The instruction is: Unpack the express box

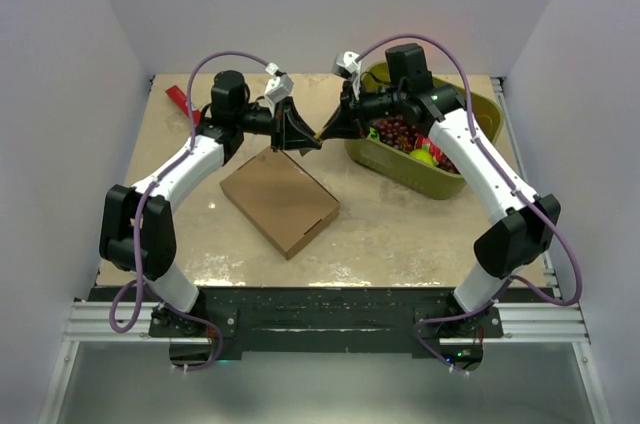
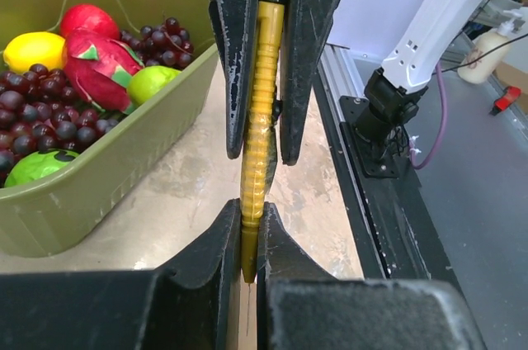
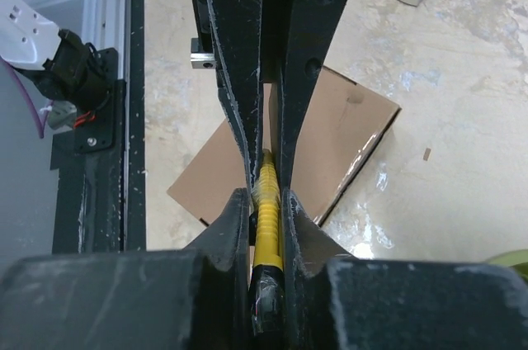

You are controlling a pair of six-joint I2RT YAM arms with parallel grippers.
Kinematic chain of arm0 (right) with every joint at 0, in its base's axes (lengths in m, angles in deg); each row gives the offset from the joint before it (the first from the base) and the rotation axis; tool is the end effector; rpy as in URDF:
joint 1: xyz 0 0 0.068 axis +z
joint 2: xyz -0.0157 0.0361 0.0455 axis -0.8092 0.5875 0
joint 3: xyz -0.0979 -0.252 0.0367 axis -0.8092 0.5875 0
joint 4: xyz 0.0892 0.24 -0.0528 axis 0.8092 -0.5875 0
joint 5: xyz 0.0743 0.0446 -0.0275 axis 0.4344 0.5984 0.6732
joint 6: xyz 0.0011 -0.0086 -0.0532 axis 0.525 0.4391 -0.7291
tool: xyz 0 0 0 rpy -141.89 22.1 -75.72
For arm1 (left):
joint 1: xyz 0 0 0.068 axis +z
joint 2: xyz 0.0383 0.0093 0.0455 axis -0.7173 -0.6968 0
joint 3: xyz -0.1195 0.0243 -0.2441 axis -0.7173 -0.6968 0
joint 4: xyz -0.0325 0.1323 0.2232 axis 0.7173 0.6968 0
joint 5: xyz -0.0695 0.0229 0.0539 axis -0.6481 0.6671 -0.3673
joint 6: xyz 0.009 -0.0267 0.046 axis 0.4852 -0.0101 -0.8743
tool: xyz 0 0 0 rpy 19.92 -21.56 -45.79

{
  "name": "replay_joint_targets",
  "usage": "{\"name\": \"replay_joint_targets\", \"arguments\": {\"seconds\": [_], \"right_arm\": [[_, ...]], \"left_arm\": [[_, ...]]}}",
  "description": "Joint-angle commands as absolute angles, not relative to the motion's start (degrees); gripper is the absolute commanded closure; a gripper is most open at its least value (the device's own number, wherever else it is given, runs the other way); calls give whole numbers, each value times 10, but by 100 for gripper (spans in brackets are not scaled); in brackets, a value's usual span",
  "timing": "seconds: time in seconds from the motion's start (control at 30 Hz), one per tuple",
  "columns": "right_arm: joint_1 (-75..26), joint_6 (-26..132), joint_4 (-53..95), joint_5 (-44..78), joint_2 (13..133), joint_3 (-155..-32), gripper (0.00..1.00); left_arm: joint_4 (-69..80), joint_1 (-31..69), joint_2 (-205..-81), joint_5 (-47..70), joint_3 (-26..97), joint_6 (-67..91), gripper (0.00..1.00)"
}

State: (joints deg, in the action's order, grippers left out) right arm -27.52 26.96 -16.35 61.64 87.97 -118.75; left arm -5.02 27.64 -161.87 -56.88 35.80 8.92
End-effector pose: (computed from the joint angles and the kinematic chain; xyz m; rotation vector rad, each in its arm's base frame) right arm 0.3155 0.1886 0.4043 -1.2630 1.6359 1.0411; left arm 0.3410 -0.1484 0.3268 1.1449 1.4382 -1.4789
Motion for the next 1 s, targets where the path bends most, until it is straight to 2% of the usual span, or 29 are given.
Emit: {"name": "replay_joint_targets", "arguments": {"seconds": [0.0,0.03,0.07,0.17,0.2,0.27,0.33,0.4,0.43,0.57,0.67,0.8,0.93,0.97], "right_arm": [[-270,254,-181,635,880,-1209,100],[-270,259,-171,624,875,-1199,100],[-270,269,-160,592,862,-1190,100],[-271,326,-107,496,830,-1139,100],[-271,346,-95,426,805,-1126,100],[-271,369,-61,363,780,-1082,100],[-271,376,-36,307,745,-1037,100],[-271,377,-33,274,726,-1017,100],[-271,377,-35,271,721,-999,100],[-271,384,-22,244,689,-948,100],[-272,396,-13,228,679,-929,100],[-271,415,-2,185,689,-932,100],[-271,436,2,171,725,-954,100],[-272,442,7,175,730,-956,100]], "left_arm": [[-26,274,-1611,-538,370,79,100],[-16,274,-1610,-515,373,62,97],[14,274,-1607,-499,375,51,75],[69,279,-1594,-411,382,4,49],[74,282,-1588,-393,381,0,45],[105,296,-1570,-340,371,-33,36],[125,310,-1553,-304,360,-61,32],[186,315,-1543,-264,357,-95,21],[212,316,-1532,-246,355,-143,11],[269,333,-1482,-157,306,-160,8],[296,350,-1457,-71,263,-111,7],[369,367,-1473,66,242,37,7],[395,419,-1481,21,198,103,6],[405,421,-1490,11,193,115,0]]}}
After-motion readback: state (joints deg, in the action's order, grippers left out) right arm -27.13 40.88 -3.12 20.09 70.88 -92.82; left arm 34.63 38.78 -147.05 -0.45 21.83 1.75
